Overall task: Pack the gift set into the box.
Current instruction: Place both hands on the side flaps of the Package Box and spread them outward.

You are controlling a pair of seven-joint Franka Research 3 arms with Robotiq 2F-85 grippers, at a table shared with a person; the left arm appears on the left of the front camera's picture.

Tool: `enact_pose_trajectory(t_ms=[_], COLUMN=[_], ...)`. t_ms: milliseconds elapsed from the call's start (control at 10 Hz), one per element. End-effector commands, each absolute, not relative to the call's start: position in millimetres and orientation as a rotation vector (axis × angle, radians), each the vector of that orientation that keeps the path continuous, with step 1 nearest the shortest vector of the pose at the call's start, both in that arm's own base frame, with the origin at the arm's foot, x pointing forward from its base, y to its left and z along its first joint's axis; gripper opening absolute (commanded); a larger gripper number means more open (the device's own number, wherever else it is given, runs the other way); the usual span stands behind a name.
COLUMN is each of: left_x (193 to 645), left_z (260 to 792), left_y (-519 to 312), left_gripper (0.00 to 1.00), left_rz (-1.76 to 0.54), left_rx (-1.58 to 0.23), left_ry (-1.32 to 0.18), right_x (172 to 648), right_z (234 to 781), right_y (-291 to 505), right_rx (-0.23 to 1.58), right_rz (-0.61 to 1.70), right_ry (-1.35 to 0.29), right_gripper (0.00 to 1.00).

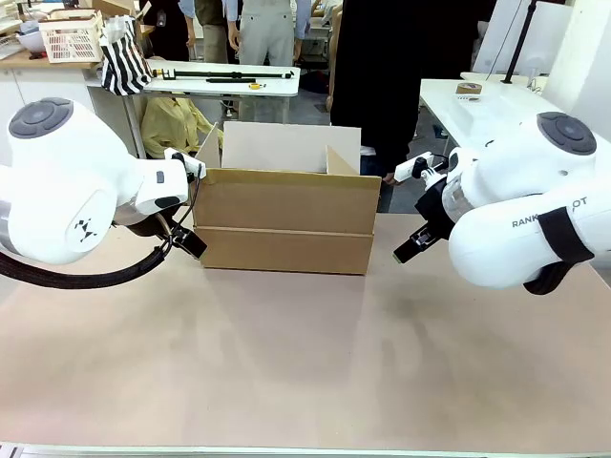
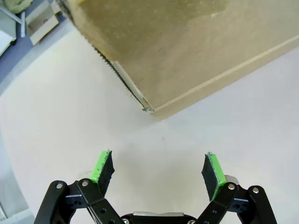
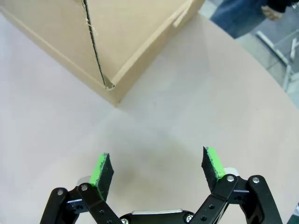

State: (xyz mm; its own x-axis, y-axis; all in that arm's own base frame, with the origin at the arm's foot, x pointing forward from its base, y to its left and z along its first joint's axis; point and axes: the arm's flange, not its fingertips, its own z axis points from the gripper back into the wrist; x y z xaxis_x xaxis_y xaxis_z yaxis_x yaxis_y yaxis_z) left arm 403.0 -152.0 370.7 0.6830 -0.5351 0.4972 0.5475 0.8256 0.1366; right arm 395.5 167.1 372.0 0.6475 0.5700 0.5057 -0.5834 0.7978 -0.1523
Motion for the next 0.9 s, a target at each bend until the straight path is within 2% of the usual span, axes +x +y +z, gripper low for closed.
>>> enact_pose_trajectory(t_ms=[0, 100, 200, 300, 400, 600, 700, 800], left_x=[403.0, 403.0, 386.4, 369.5, 358.6, 348.6, 356.7, 345.5], left_z=[370.8, 370.7, 397.8, 438.1, 468.5, 513.8, 521.1, 504.5], left_y=[-151.9, -152.0, -143.9, -133.8, -129.2, -128.1, -131.5, -134.3], left_gripper=[1.00, 1.00, 1.00, 1.00, 1.00, 1.00, 1.00, 1.00], left_rz=[-0.607, -0.607, -0.609, -0.647, -0.638, -0.590, -0.473, -0.602], left_rx=[-0.024, -0.024, -0.028, -0.101, -0.093, -0.242, -0.304, -0.174], left_ry=[-0.550, -0.550, -0.446, -0.364, -0.428, -0.723, -0.876, -0.576], right_x=[395.5, 384.2, 367.7, 352.7, 344.4, 351.8, 346.9, 337.9], right_z=[372.0, 394.4, 425.0, 465.8, 496.4, 539.2, 555.8, 537.2], right_y=[167.1, 159.6, 154.3, 152.1, 153.7, 153.3, 156.9, 144.4], right_rx=[0.025, 0.107, 0.116, 0.083, 0.119, 0.060, 0.231, 0.123], right_rz=[0.656, 0.725, 0.686, 0.614, 0.574, 0.399, 0.392, 0.500], right_ry=[-0.566, -0.394, -0.241, -0.246, -0.297, -0.630, -0.938, -0.456], right_gripper=[1.00, 1.00, 1.00, 1.00, 1.00, 1.00, 1.00, 1.00])
